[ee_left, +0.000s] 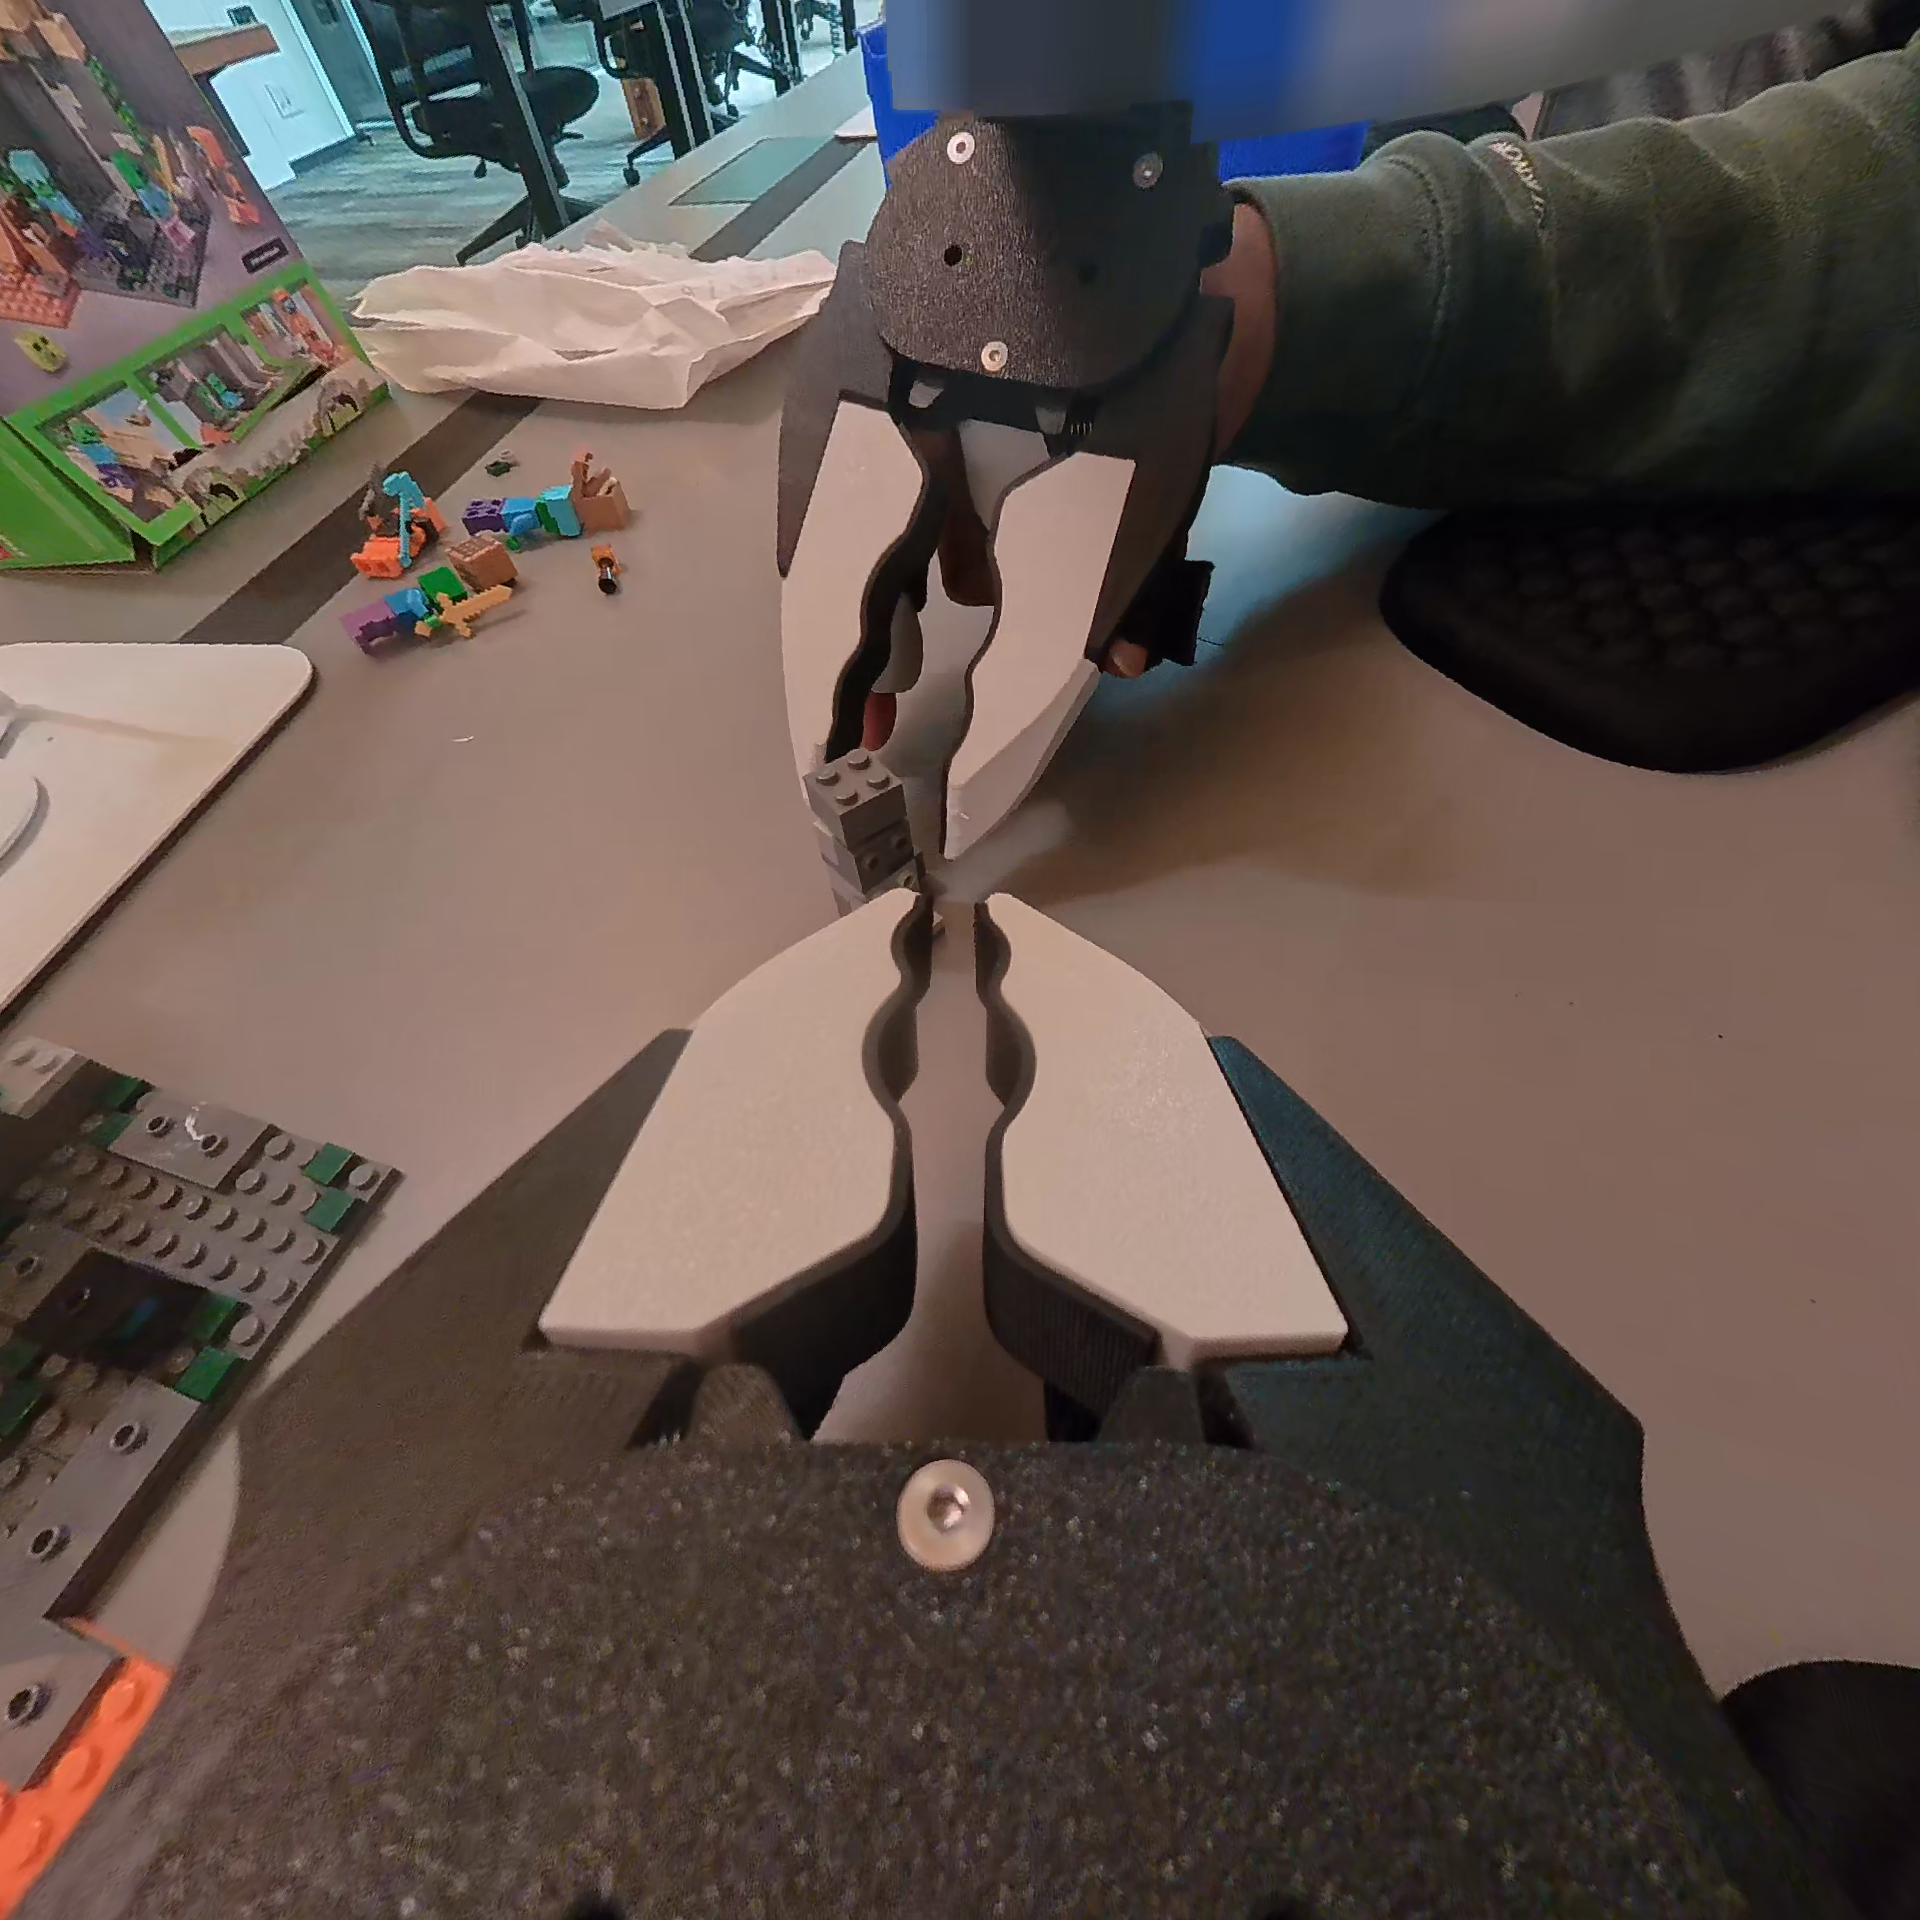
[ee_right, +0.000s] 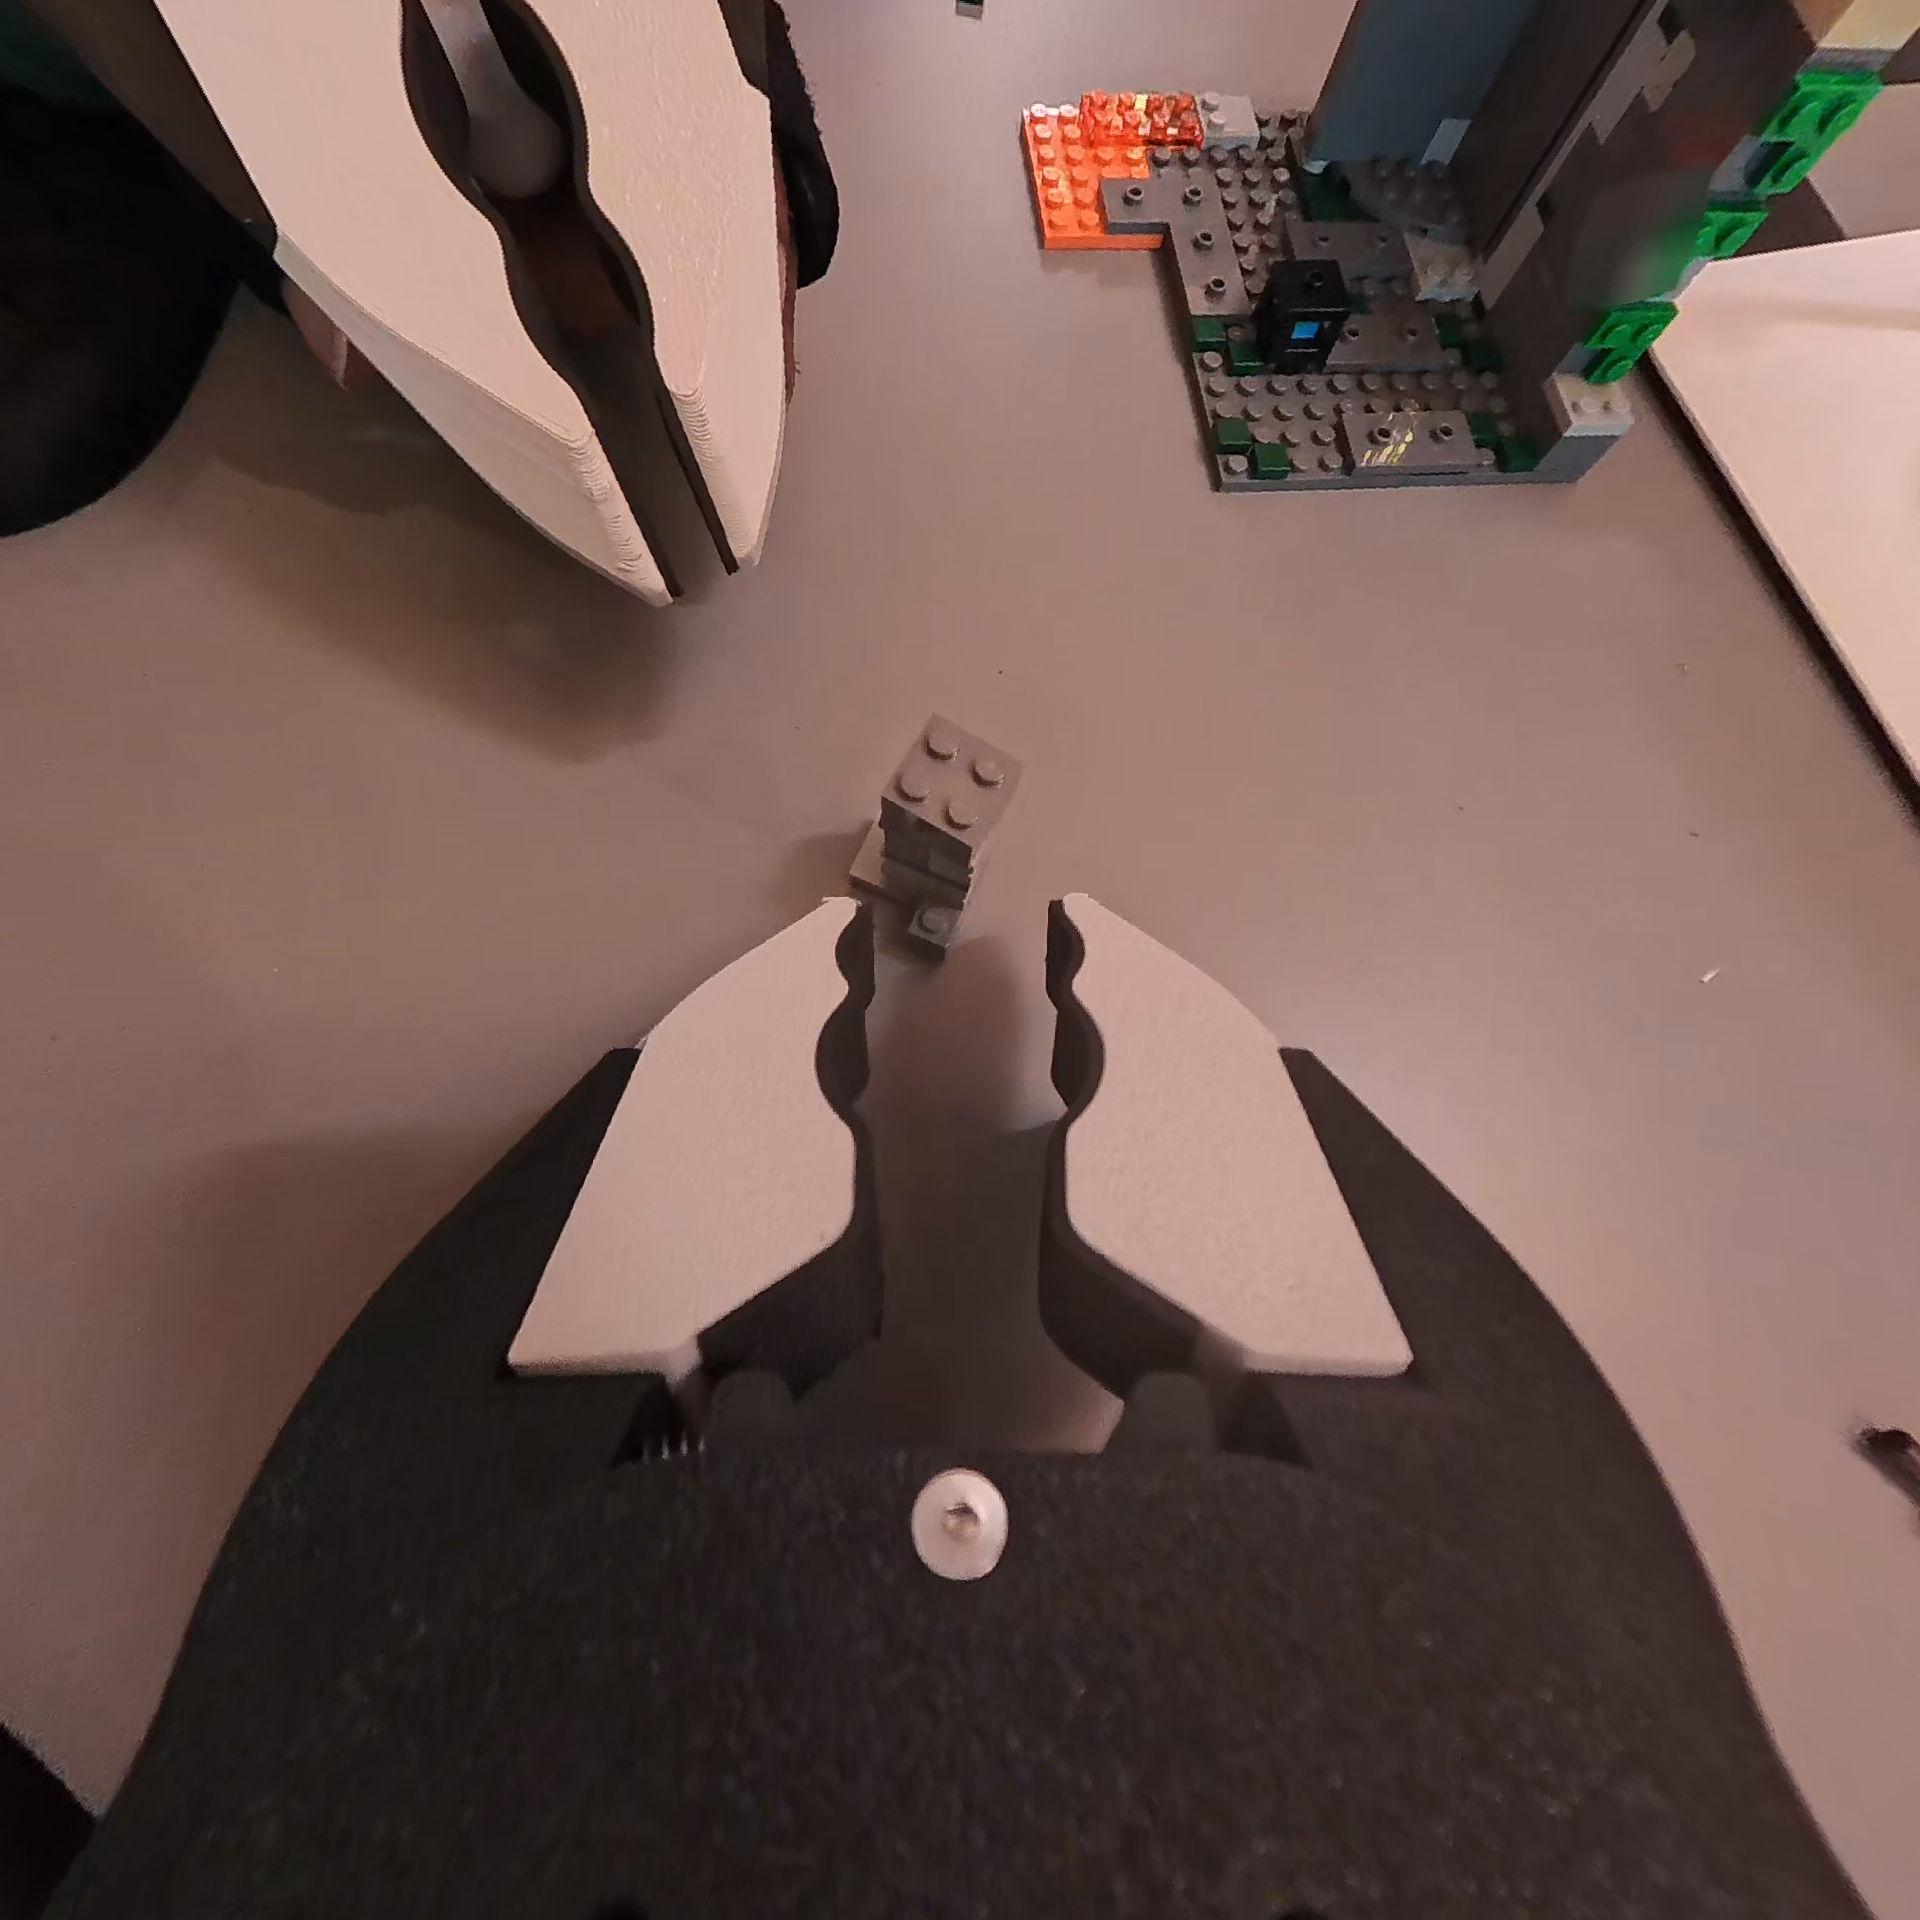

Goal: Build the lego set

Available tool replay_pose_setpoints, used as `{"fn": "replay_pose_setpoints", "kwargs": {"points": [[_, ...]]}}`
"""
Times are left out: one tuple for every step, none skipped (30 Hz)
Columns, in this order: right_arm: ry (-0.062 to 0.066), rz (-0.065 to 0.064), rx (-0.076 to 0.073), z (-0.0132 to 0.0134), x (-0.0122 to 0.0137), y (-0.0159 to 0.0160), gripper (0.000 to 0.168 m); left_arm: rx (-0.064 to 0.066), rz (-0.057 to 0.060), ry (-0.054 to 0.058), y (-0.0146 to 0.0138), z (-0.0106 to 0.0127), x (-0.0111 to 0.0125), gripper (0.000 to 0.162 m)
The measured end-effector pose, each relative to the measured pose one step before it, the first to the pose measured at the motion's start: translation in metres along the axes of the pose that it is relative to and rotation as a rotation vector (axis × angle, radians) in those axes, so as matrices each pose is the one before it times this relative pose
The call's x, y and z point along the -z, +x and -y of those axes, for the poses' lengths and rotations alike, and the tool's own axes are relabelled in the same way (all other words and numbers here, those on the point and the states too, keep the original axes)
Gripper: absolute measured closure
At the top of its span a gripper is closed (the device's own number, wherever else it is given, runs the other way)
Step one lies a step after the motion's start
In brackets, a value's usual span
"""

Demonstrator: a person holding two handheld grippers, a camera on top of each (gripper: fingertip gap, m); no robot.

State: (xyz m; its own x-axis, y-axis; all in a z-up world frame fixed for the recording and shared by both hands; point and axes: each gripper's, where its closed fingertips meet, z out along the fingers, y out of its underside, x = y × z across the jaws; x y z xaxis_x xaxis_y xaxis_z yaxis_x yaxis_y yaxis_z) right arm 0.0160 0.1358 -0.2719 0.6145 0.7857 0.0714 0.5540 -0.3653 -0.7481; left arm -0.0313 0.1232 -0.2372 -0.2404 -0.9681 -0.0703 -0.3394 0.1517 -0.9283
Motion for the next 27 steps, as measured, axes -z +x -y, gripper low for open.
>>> {"fn": "replay_pose_setpoints", "kwargs": {"points": [[-0.0010, 0.0008, 0.0003, -0.00015, -0.00005, -0.00014, 0.137, -0.0001, -0.0001, -0.0005, 0.00011, -0.00014, -0.00002, 0.155], [-0.0005, 0.0002, 0.0000, -0.00011, -0.00008, 0.00005, 0.137, 0.0001, 0.0000, -0.0001, 0.00001, -0.00002, 0.00001, 0.155], [-0.0009, -0.0009, -0.0002, -0.00011, 0.00006, 0.00010, 0.137, 0.0003, 0.0000, 0.0000, -0.00010, 0.00002, -0.00007, 0.155], [-0.0015, -0.0006, -0.0001, -0.00023, -0.00001, 0.00014, 0.137, 0.0002, 0.0000, -0.0001, 0.00002, -0.00011, -0.00003, 0.155], [-0.0025, 0.0004, 0.0001, -0.00048, 0.00005, -0.00006, 0.137, -0.0003, 0.0001, -0.0001, 0.00006, 0.00001, -0.00002, 0.155], [-0.0041, 0.0007, 0.0010, -0.00061, -0.00007, -0.00008, 0.139, -0.0005, 0.0002, -0.0005, 0.00001, -0.00001, -0.00008, 0.155], [-0.0041, 0.0008, 0.0027, -0.00075, -0.00017, -0.00035, 0.141, -0.0007, 0.0002, -0.0004, 0.00013, -0.00011, -0.00005, 0.155], [-0.0024, 0.0007, 0.0035, -0.00036, -0.00016, -0.00041, 0.143, -0.0006, 0.0001, -0.0004, 0.00005, -0.00012, -0.00003, 0.155], [-0.0025, 0.0001, 0.0029, -0.00015, -0.00025, -0.00040, 0.144, -0.0003, 0.0000, -0.0005, 0.00005, -0.00001, -0.00008, 0.155], [-0.0046, -0.0013, 0.0025, -0.00049, -0.00033, -0.00010, 0.146, -0.0004, 0.0000, -0.0003, 0.00005, 0.00002, -0.00009, 0.155], [-0.0064, -0.0032, 0.0024, -0.00064, -0.00042, 0.00007, 0.148, -0.0003, 0.0001, -0.0002, -0.00003, -0.00011, -0.00003, 0.155], [-0.0076, -0.0040, 0.0022, -0.00086, -0.00040, 0.00015, 0.150, -0.0001, -0.0001, -0.0002, 0.00010, -0.00001, -0.00001, 0.155], [-0.0070, -0.0016, 0.0024, -0.00074, -0.00032, -0.00021, 0.153, 0.0000, 0.0001, -0.0001, -0.00001, -0.00001, 0.00001, 0.155], [-0.0044, 0.0008, 0.0025, -0.00038, -0.00022, -0.00060, 0.155, 0.0000, 0.0000, -0.0001, 0.00000, -0.00011, -0.00003, 0.155], [-0.0026, 0.0005, 0.0024, 0.00014, -0.00007, -0.00053, 0.157, -0.0001, 0.0000, 0.0000, 0.00009, 0.00001, -0.00002, 0.155], [-0.0025, 0.0000, 0.0022, 0.00012, -0.00003, -0.00056, 0.158, -0.0001, 0.0001, -0.0002, -0.00002, -0.00002, 0.00001, 0.155], [-0.0022, 0.0005, 0.0012, 0.00031, 0.00005, -0.00045, 0.159, -0.0002, 0.0000, -0.0002, -0.00003, 0.00001, -0.00008, 0.155], [-0.0016, 0.0017, 0.0006, 0.00020, 0.00004, -0.00054, 0.159, 0.0000, 0.0000, -0.0001, 0.00009, 0.00001, -0.00001, 0.155], [-0.0008, 0.0030, 0.0011, 0.00015, 0.00001, -0.00084, 0.160, 0.0001, -0.0001, -0.0003, 0.00003, -0.00004, 0.00002, 0.155], [-0.0003, 0.0026, 0.0013, 0.00007, -0.00004, -0.00058, 0.160, 0.0000, -0.0001, -0.0003, -0.00001, 0.00000, -0.00007, 0.155], [-0.0003, 0.0022, 0.0008, 0.00007, -0.00004, -0.00057, 0.160, -0.0002, 0.0001, 0.0002, -0.00003, 0.00002, -0.00001, 0.155], [0.0002, 0.0030, 0.0000, 0.00004, -0.00002, -0.00053, 0.160, 0.0000, 0.0002, 0.0000, 0.00000, -0.00004, 0.00009, 0.155], [0.0005, 0.0026, -0.0006, 0.00007, -0.00004, -0.00038, 0.160, 0.0001, 0.0000, -0.0004, -0.00001, -0.00002, -0.00006, 0.155], [-0.0001, 0.0027, -0.0005, -0.00008, -0.00006, -0.00040, 0.160, 0.0003, -0.0001, -0.0007, 0.00003, -0.00009, 0.00005, 0.155], [0.0006, 0.0046, 0.0001, -0.00003, -0.00007, -0.00068, 0.160, 0.0000, -0.0003, -0.0003, 0.00001, 0.00000, -0.00007, 0.155], [0.0014, 0.0047, 0.0005, 0.00017, -0.00006, -0.00080, 0.160, -0.0001, 0.0001, 0.0001, -0.00002, 0.00001, -0.00001, 0.155], [0.0003, 0.0048, 0.0007, 0.00002, 0.00002, -0.00079, 0.160, -0.0001, 0.0002, -0.0001, -0.00003, -0.00002, 0.00001, 0.155]]}}
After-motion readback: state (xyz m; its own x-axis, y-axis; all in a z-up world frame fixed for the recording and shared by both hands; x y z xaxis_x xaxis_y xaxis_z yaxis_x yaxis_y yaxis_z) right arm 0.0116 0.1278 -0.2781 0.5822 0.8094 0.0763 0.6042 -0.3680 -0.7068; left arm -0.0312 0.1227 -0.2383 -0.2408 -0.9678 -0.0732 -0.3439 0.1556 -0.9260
